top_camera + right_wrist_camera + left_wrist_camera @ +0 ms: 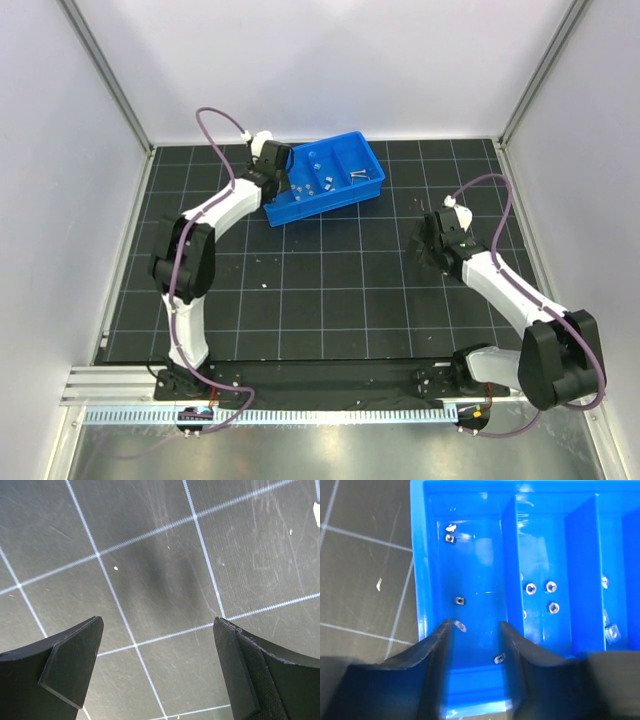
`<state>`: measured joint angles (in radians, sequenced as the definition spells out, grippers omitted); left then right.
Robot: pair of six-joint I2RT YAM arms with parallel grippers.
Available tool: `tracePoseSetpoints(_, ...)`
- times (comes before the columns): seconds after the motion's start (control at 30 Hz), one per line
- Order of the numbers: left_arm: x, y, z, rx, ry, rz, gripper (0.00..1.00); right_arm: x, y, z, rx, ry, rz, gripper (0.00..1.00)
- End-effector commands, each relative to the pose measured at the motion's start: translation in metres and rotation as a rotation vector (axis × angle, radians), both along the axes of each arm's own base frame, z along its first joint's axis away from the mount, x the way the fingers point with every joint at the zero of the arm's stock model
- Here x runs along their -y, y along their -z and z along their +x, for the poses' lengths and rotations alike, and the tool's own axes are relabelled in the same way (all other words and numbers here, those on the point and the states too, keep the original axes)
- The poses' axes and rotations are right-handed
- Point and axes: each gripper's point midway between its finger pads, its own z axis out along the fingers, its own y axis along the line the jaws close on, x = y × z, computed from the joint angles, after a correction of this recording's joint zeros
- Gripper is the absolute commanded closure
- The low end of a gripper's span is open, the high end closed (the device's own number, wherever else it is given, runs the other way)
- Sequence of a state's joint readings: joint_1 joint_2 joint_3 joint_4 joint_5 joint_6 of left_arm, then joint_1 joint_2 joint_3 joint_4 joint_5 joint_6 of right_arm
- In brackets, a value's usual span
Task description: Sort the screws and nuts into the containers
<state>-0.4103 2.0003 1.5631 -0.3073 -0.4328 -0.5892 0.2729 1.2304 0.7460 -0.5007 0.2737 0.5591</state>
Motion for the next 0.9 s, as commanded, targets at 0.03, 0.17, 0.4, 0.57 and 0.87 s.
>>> tracePoseSetpoints(0.03,-0.001,-0.086,-0.007,0.153,0.059,-0.049,0.31,-0.001,-0.041,0.026,0.140,0.012,0.011,0.00)
tracePoseSetpoints(0.17,0.001,-0.120,-0.035,0.170,0.134,-0.093,0.04,0.004,-0.070,0.029,0.210,0.028,-0.002,0.00)
tracePoseSetpoints(0.4,-0.013,-0.178,-0.131,0.241,0.219,-0.244,0.00,0.010,-0.123,0.029,0.366,0.018,-0.008,0.00)
tracePoseSetpoints(0.57,-0.044,-0.154,-0.194,0.099,0.176,-0.466,0.00,0.008,-0.157,0.025,0.449,0.001,0.022,0.00)
tracePoseSetpoints(0.87,-0.089,-0.147,-0.263,0.242,0.109,-0.519,0.00,0.009,-0.158,-0.003,0.497,-0.019,0.068,0.01)
